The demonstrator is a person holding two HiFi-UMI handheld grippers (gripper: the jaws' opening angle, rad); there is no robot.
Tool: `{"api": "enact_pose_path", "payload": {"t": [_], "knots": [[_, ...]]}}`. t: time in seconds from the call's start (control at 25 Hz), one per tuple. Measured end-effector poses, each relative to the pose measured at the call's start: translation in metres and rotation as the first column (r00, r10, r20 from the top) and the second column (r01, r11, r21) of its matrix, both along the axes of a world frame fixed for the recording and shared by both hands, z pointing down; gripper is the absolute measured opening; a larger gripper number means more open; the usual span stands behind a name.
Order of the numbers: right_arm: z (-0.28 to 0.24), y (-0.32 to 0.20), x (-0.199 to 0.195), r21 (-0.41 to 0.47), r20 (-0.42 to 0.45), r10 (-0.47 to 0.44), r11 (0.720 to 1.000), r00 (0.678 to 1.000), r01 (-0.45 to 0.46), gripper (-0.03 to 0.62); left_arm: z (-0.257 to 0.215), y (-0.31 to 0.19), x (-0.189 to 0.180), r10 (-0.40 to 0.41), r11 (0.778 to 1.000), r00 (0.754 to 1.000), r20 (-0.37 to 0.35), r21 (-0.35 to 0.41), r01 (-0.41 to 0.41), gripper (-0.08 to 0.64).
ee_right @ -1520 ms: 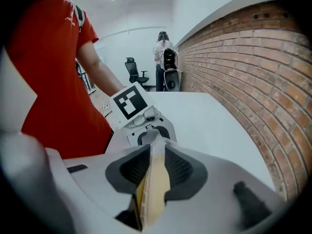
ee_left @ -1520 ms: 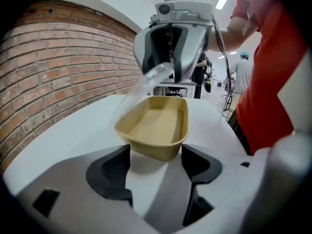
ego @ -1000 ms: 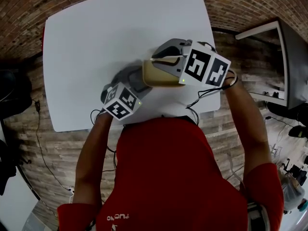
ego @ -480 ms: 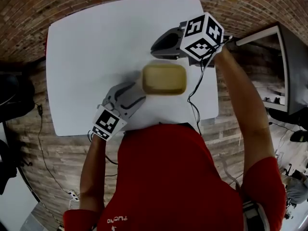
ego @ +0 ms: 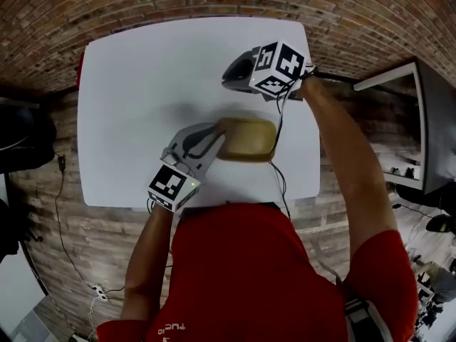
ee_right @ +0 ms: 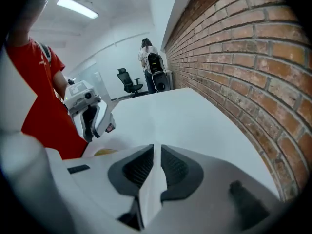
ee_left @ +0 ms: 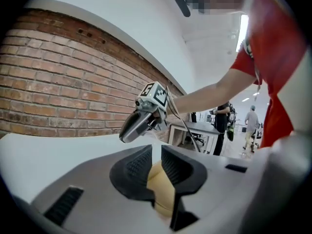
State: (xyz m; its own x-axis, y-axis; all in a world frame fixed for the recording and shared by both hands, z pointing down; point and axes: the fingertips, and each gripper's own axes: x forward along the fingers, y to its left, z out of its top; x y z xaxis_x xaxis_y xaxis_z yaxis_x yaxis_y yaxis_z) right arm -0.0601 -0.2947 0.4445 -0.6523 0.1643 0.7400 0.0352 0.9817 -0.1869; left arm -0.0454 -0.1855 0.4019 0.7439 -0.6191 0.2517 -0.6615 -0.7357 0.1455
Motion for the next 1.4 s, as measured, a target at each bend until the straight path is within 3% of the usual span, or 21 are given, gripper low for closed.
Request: {"api": "enact_pose_path", "payload": {"t": [0.24, 0.32, 0.4, 0.52, 0.64, 0.72, 0.8, 0.92, 1.0, 1.2, 1.4], "knots": [[0.018, -0.019, 0.001, 0.205, 0.005, 0.018, 0.979, 1.0, -0.018, 0.062, 0.0, -0.018, -0.004, -0.064, 0.998, 0.998, 0.004, -0.01, 0.064, 0.058], [0.016, -0.026, 0.001, 0.295, 0.017, 0.031, 0.955, 0.999, -0.034, 0.133, -0.002, -0.021, -0.004, -0.075, 0.997, 0.997, 0.006, 0.001, 0.075, 0.053], [0.005, -0.029, 0.001, 0.367, 0.06, 0.044, 0.928, 0.997, -0.063, 0.156, -0.008, -0.025, -0.005, -0.092, 0.996, 0.996, 0.002, 0.017, 0.092, 0.044], [-0.031, -0.021, -0.002, 0.409, 0.201, 0.051, 0.903, 0.978, -0.131, 0.156, -0.02, -0.032, -0.007, -0.123, 0.991, 0.992, -0.008, 0.048, 0.123, 0.037], [-0.075, 0.0, -0.001, 0.399, 0.371, 0.068, 0.889, 0.926, -0.225, 0.151, -0.04, -0.038, -0.009, -0.148, 0.984, 0.989, -0.033, 0.098, 0.15, 0.035], [-0.1, 0.014, 0.004, 0.395, 0.467, 0.091, 0.869, 0.88, -0.299, 0.111, -0.053, -0.039, -0.01, -0.159, 0.98, 0.987, -0.036, 0.115, 0.162, 0.032], [-0.123, 0.027, 0.011, 0.358, 0.575, 0.128, 0.849, 0.808, -0.389, 0.071, -0.062, -0.038, -0.012, -0.167, 0.978, 0.986, -0.019, 0.12, 0.168, 0.031], [-0.15, 0.047, 0.021, 0.247, 0.699, 0.214, 0.823, 0.683, -0.511, 0.054, -0.089, -0.039, -0.01, -0.176, 0.964, 0.981, -0.083, 0.189, 0.189, 0.029], [-0.153, 0.059, 0.03, 0.193, 0.722, 0.272, 0.804, 0.636, -0.563, 0.048, -0.102, -0.036, -0.008, -0.171, 0.958, 0.979, -0.109, 0.213, 0.191, 0.027], [-0.157, 0.086, 0.046, 0.115, 0.745, 0.366, 0.754, 0.558, -0.647, 0.04, -0.121, -0.021, 0.008, -0.132, 0.957, 0.983, -0.13, 0.242, 0.16, 0.023], [-0.159, 0.103, 0.054, 0.059, 0.757, 0.416, 0.724, 0.504, -0.687, 0.034, -0.122, -0.005, 0.016, -0.105, 0.962, 0.985, -0.137, 0.238, 0.135, 0.015]]}}
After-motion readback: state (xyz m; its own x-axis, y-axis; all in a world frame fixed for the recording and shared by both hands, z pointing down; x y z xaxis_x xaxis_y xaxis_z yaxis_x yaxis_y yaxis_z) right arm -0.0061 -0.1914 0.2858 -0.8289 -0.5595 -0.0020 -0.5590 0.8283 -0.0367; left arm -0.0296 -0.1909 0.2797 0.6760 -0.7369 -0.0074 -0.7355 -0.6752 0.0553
